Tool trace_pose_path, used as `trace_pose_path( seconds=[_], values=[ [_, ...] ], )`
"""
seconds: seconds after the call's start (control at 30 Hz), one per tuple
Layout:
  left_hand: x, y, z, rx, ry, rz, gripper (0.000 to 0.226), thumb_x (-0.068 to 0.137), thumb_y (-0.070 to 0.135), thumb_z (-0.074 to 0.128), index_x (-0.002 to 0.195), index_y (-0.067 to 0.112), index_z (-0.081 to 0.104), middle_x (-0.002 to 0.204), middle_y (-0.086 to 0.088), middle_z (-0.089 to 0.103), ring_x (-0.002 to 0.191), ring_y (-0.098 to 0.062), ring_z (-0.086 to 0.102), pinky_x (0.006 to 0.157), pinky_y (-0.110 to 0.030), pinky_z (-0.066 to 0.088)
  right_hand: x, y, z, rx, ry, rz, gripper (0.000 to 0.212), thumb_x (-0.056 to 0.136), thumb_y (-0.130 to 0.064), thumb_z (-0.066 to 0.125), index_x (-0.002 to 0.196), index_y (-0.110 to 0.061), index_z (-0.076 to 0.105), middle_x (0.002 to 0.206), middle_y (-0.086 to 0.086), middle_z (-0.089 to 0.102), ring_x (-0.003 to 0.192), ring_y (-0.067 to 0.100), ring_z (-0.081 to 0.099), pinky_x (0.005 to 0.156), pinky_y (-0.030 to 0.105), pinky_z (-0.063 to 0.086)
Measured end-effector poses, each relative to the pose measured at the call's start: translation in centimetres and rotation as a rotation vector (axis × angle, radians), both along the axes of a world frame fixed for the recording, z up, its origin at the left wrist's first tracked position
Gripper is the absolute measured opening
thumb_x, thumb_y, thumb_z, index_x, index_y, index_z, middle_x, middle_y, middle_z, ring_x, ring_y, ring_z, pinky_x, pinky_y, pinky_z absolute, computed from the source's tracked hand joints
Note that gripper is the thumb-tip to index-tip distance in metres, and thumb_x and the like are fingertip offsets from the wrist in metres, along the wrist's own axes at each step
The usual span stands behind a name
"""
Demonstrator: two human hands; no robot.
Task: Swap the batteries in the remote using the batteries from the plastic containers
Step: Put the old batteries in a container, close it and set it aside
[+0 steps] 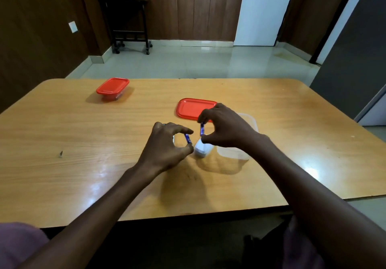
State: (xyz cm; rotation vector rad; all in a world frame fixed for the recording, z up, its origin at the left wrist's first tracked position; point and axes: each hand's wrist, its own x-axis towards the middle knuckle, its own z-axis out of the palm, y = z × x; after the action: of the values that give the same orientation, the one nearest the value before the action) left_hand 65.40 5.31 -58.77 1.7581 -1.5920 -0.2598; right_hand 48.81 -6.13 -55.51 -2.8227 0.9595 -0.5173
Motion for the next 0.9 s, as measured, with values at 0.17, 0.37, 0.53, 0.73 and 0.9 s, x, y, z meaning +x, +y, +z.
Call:
trace_pose_path(
  seconds=[0.17,0.37,0.53,0.73,0.9],
  values=[
    [-4.4,-2.8,1.7,-0.045,0.044,-0.135,0.042,0.077,0.026,0.074,0.118,0.033,0.070,0.113,0.017,0.067,0.096,-0.011,0.043,0.073,-0.004,0.032,-5.6,-1.8,0.7,0.061,0.061,-0.238,0.040,0.070,-0.030,0.074,0.108,-0.019,0.067,0.100,-0.006,0.072,0.107,0.024,0.049,0.082,0.042,0.051],
    [-7.8,-8.1,1.9,0.205,-0.086,-0.211,0.050,0.074,0.019,0.069,0.123,0.026,0.069,0.104,0.003,0.065,0.116,-0.019,0.038,0.088,-0.036,0.048,-7.9,-3.0,-0.9,0.033,0.280,-0.237,0.042,0.072,-0.031,0.071,0.113,-0.023,0.070,0.106,-0.007,0.073,0.126,0.026,0.042,0.092,0.030,0.045],
    [-7.2,-10.4,1.4,0.336,-0.192,-0.218,0.051,0.074,0.021,0.069,0.125,0.024,0.069,0.098,0.002,0.069,0.121,-0.024,0.040,0.092,-0.042,0.050,-7.3,-4.5,-1.5,-0.004,0.397,-0.179,0.036,0.080,-0.036,0.067,0.115,-0.028,0.071,0.112,-0.009,0.074,0.140,0.028,0.034,0.117,0.035,0.019],
    [-3.4,-12.5,1.8,0.012,0.179,0.146,0.022,0.084,0.014,0.062,0.098,0.019,0.078,0.098,0.001,0.075,0.088,-0.011,0.063,0.078,-0.022,0.045,-6.1,-5.4,-0.1,0.118,-0.067,-0.250,0.018,0.082,-0.024,0.066,0.098,-0.021,0.073,0.094,-0.008,0.073,0.107,0.018,0.052,0.080,0.033,0.048],
    [1.4,-15.4,0.1,0.256,0.156,0.434,0.039,0.081,0.018,0.057,0.119,0.016,0.066,0.119,-0.010,0.067,0.116,-0.033,0.057,0.084,-0.033,0.050,-4.6,-7.1,-1.0,0.144,-0.091,-0.313,0.039,0.093,-0.035,0.060,0.126,-0.015,0.063,0.115,0.001,0.070,0.124,0.026,0.047,0.092,0.036,0.045]
  ],
)
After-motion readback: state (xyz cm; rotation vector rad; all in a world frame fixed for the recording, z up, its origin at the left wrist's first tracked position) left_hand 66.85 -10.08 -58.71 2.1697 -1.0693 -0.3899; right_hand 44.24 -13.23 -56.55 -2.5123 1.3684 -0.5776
